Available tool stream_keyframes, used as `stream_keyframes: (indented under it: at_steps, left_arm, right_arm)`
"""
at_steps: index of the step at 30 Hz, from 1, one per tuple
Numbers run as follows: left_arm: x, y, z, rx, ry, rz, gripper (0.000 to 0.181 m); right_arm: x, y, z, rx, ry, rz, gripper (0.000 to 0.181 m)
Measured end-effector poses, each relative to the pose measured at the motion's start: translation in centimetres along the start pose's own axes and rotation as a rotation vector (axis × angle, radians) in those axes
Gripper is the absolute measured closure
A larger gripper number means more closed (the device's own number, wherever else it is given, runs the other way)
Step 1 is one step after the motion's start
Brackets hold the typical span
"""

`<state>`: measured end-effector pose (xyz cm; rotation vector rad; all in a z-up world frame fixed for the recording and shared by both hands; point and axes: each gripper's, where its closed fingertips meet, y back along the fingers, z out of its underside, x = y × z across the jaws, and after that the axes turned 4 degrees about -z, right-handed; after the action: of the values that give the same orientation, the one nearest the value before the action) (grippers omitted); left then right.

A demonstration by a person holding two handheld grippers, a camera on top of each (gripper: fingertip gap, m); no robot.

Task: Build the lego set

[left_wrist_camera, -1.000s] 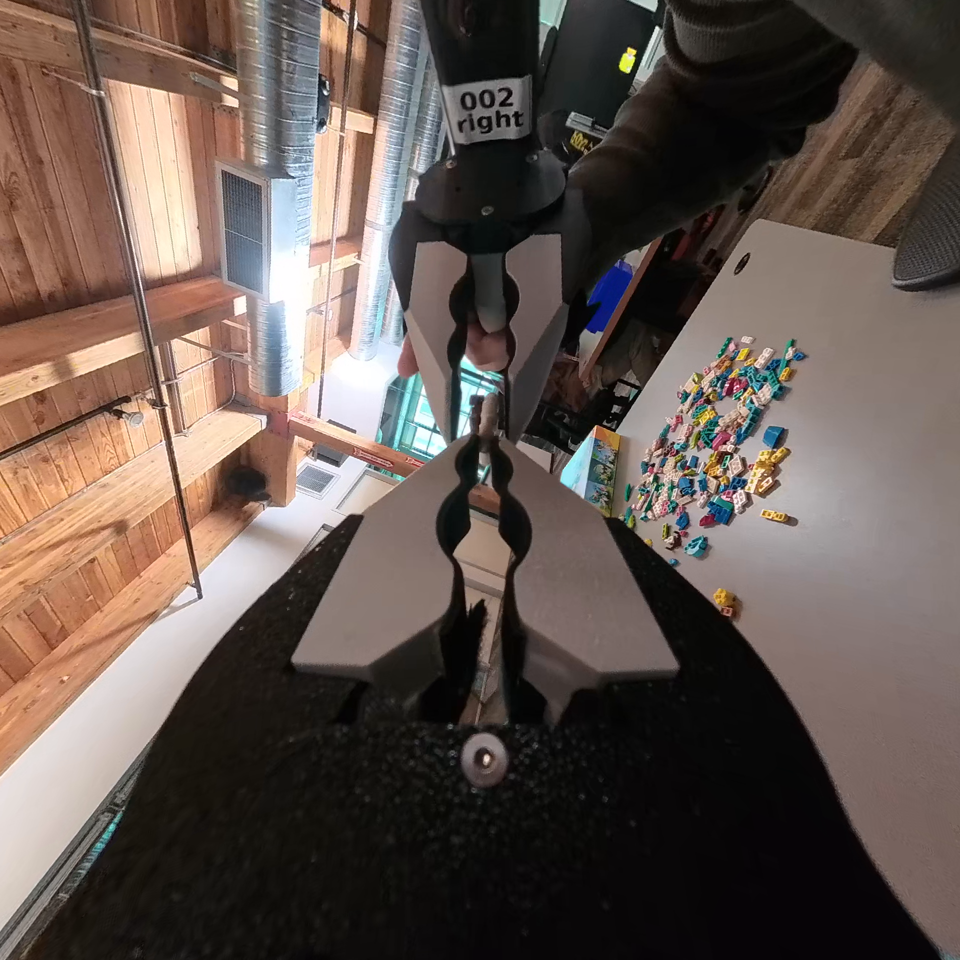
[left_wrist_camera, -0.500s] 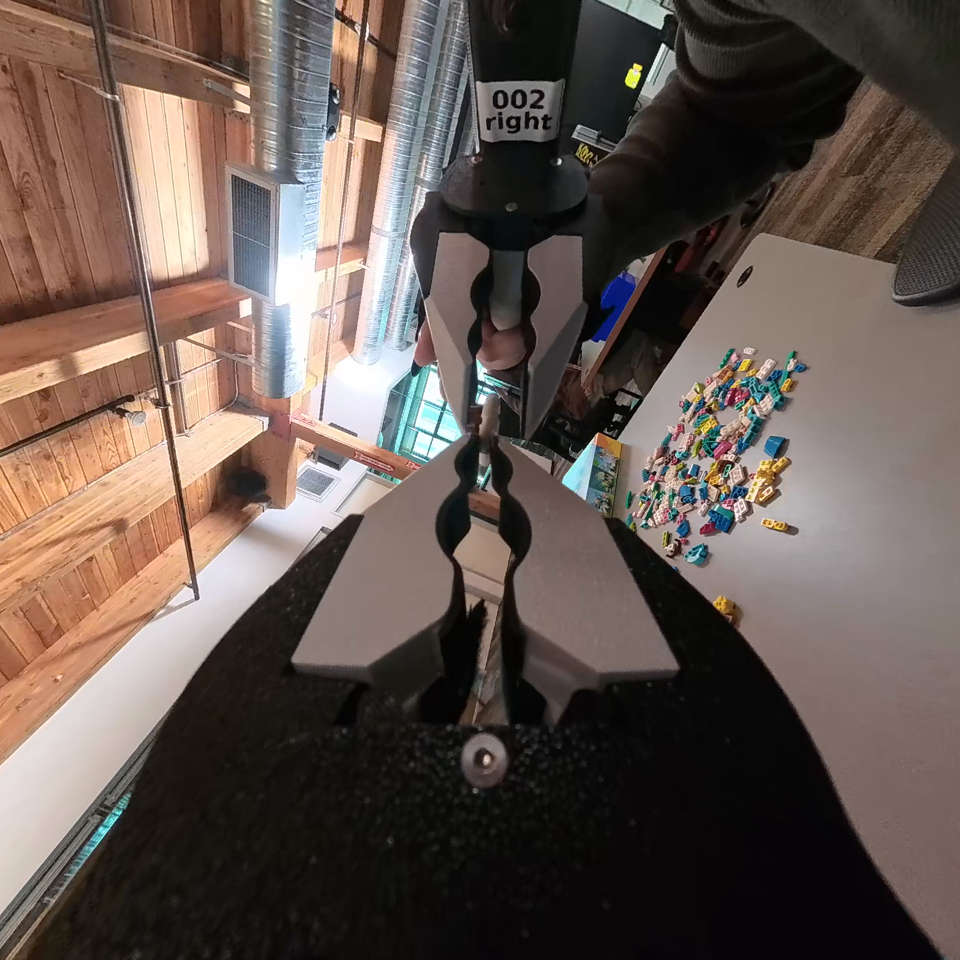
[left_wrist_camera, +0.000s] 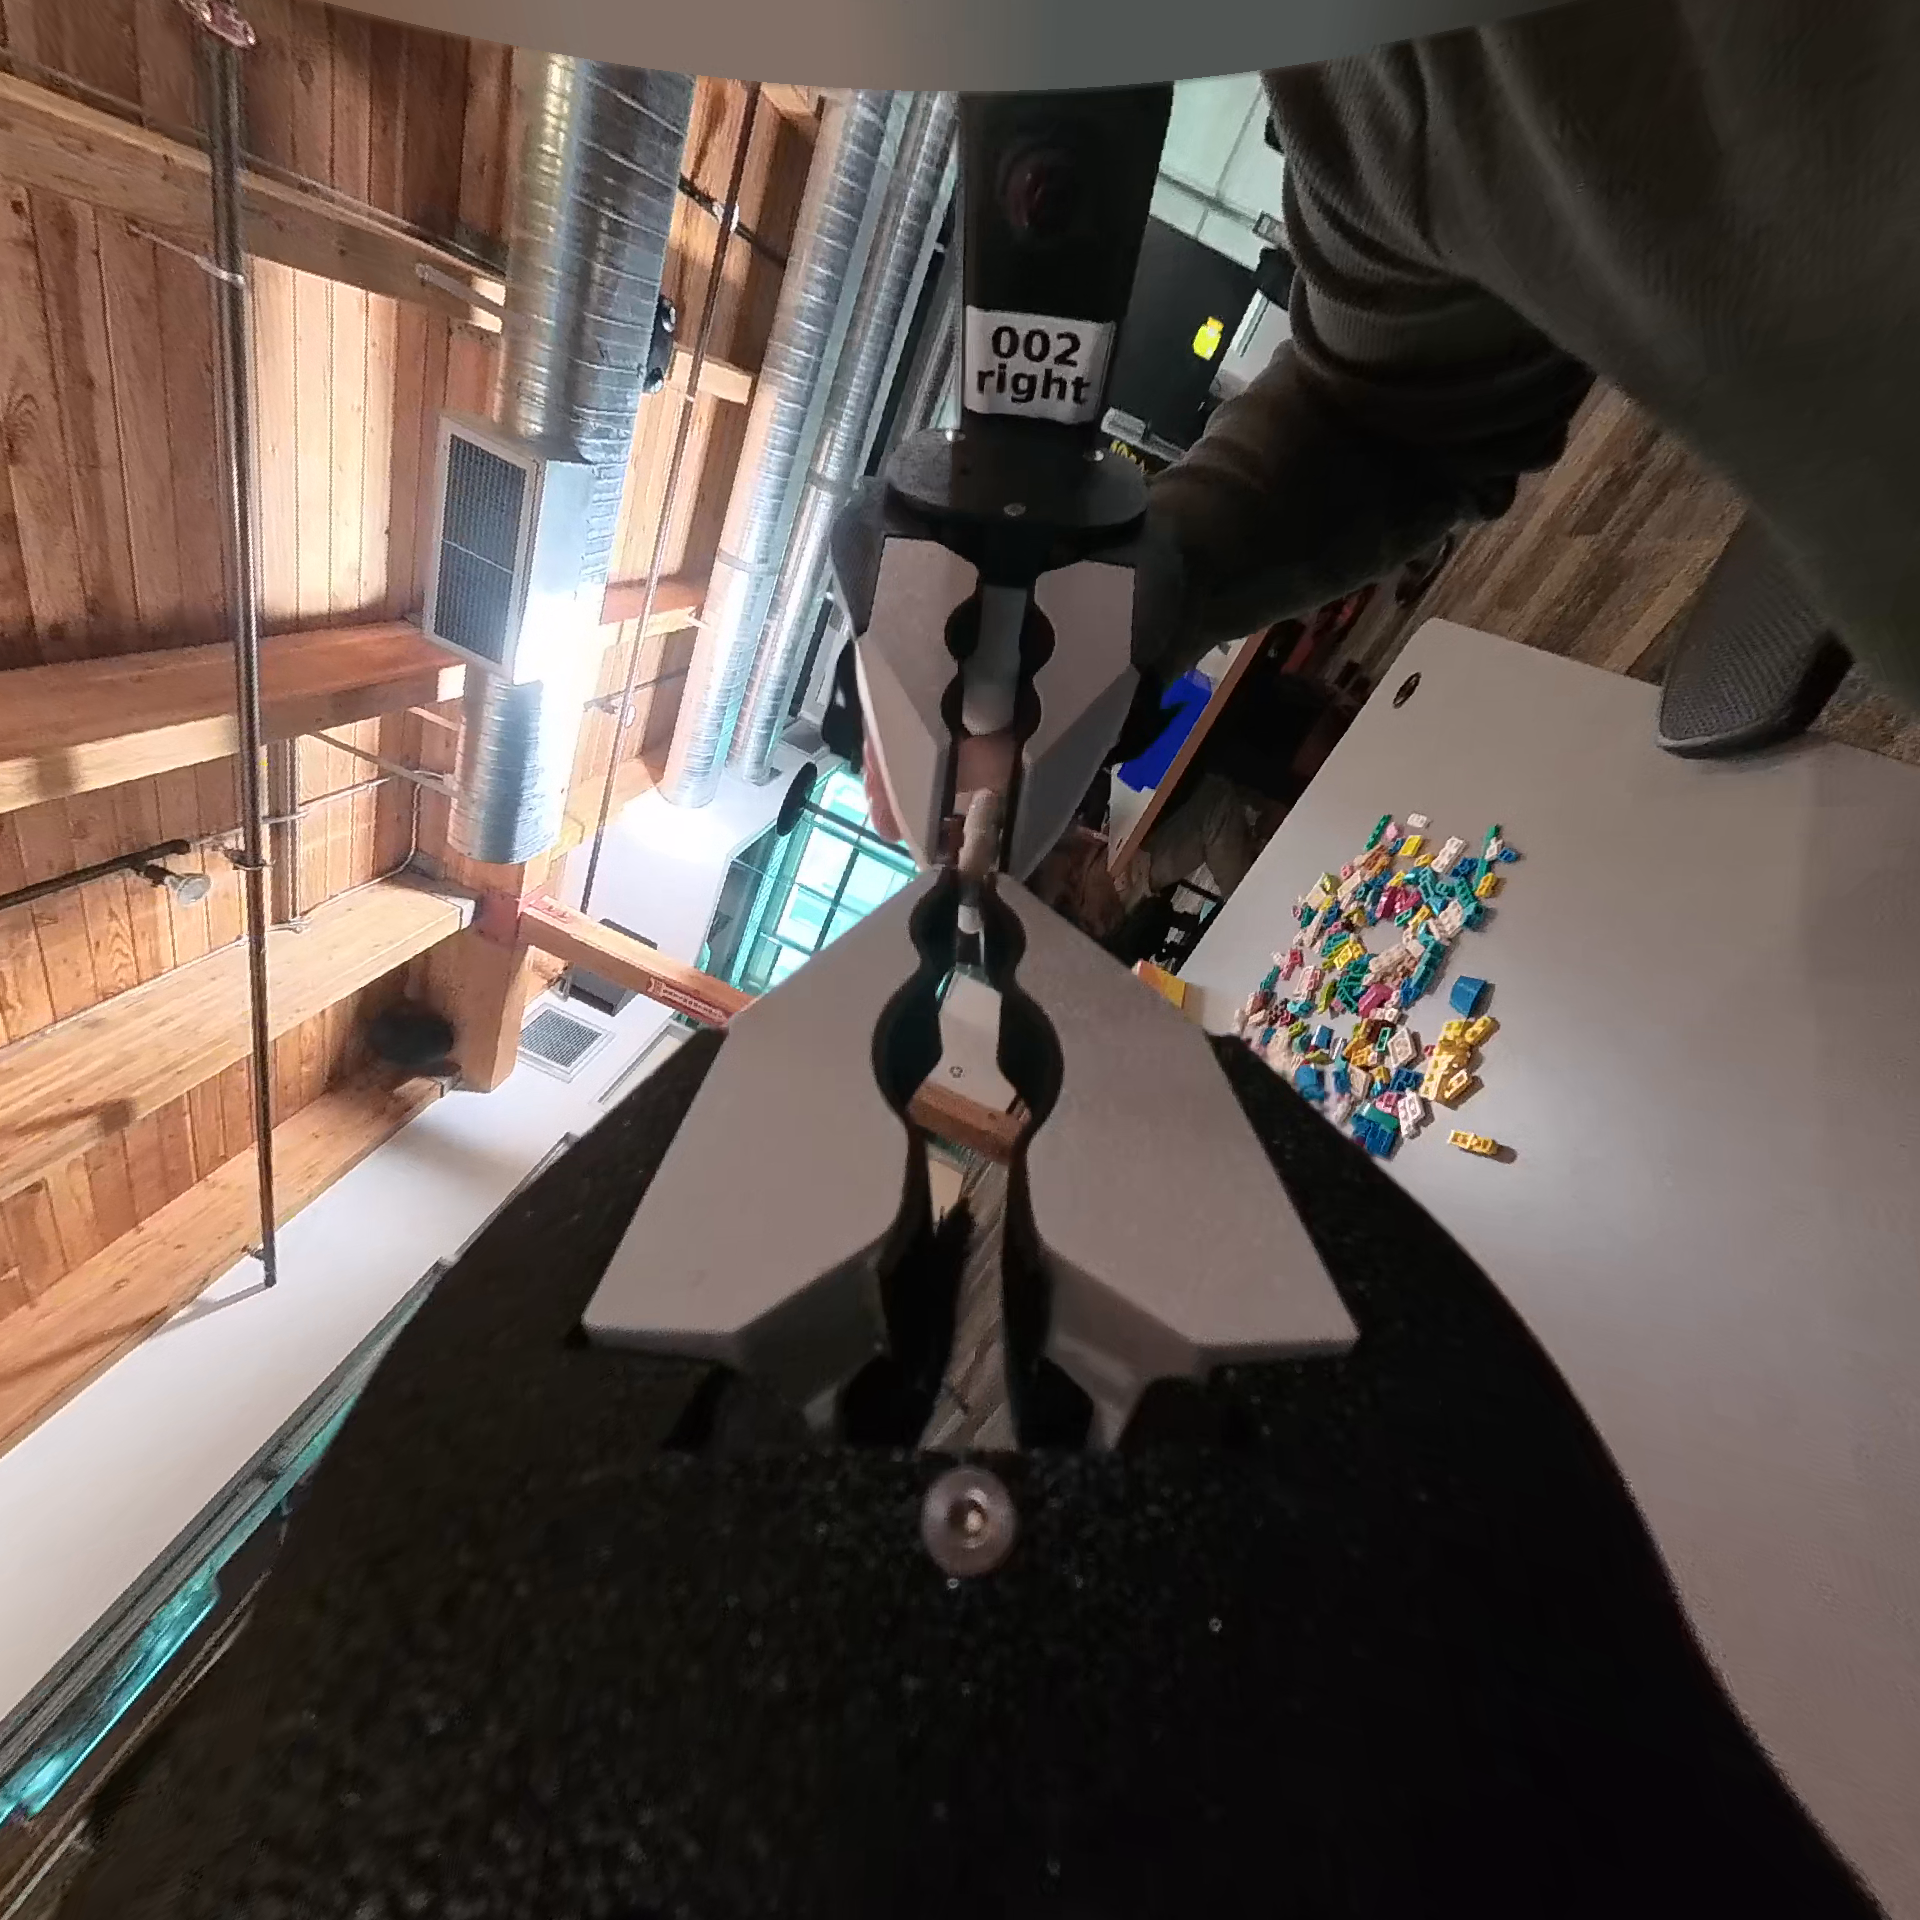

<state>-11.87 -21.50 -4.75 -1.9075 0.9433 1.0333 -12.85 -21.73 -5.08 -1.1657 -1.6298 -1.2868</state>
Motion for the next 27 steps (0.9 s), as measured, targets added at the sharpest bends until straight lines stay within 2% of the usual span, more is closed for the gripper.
stream_keyframes:
  at_steps: [1, 12, 27]
  left_arm:
    - [0.0, 0.0, -0.1, 0.012, 0.009, 0.001, 0.181]
    - [0.1, 0.1, -1.1, 0.123, 0.118, 0.029, 0.181]
    - [0.5, -0.1, -1.6, 0.171, 0.211, 0.072, 0.181]
  right_arm:
    - [0.0, 0.0, -0.1, 0.008, -0.003, 0.002, 0.171]
    - [0.0, 0.3, -1.3, 0.094, 0.035, 0.020, 0.172]
    - [-0.3, 0.7, -1.4, 0.070, -0.066, -0.076, 0.173]
